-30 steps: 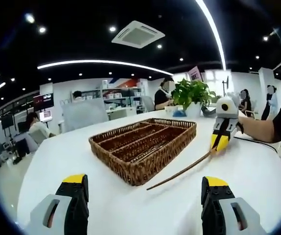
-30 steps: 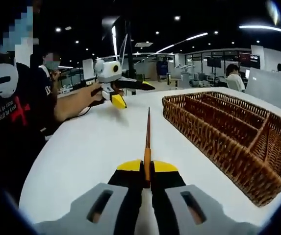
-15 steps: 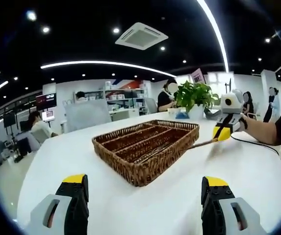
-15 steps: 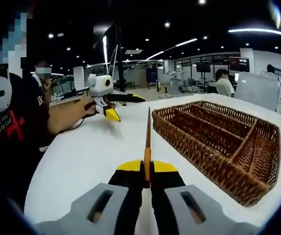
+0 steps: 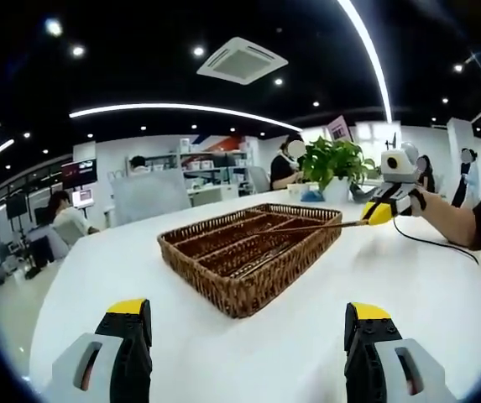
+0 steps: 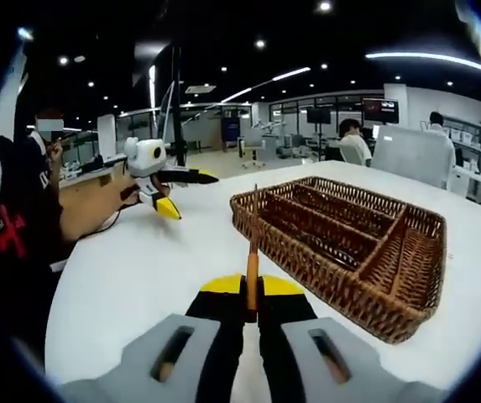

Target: Arrange the knives, forks, and spoons in their matching storage slots by inserting each utensil handle-first until every utensil is classified and aligned in the correct compartment

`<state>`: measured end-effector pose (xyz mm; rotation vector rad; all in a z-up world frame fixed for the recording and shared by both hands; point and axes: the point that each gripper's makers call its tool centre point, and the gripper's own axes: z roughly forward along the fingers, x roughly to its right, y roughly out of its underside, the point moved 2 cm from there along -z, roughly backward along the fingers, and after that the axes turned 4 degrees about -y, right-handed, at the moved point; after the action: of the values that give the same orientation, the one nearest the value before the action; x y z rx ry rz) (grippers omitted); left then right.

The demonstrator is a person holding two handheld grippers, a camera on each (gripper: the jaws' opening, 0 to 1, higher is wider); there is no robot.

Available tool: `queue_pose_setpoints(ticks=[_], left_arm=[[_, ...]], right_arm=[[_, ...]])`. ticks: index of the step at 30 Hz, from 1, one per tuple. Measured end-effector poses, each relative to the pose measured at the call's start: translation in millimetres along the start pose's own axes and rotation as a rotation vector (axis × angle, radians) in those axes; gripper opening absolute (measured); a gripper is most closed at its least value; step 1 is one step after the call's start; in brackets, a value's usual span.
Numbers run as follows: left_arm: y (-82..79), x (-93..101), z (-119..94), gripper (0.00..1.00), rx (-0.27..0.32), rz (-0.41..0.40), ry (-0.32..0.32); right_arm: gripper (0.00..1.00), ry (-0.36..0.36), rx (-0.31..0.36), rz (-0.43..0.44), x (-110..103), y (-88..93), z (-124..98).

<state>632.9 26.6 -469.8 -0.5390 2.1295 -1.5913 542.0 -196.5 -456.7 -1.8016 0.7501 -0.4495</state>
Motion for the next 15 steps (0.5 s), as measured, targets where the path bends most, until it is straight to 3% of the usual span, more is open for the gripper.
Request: queue_pose_setpoints(ticks=[6,11,15], left_arm=[[-0.7,-0.4,-0.3,1.0,0.004,-0.001,0.001],[-1.6,-1.1,-0.4,1.0,0.007,0.001,-0.004],[-2.2,-0.7,-0.4,1.0,0.008,0.003,-0.004]], right_arm=[[0.03,0.056,0.018,0.026,11.3,-2.0,-7.0],[0.03,0.141,0.035,0.045,28.9,-3.0,-16.9],[0.03,0.241,0.067,0.112,50.2,-4.9,-30.6]])
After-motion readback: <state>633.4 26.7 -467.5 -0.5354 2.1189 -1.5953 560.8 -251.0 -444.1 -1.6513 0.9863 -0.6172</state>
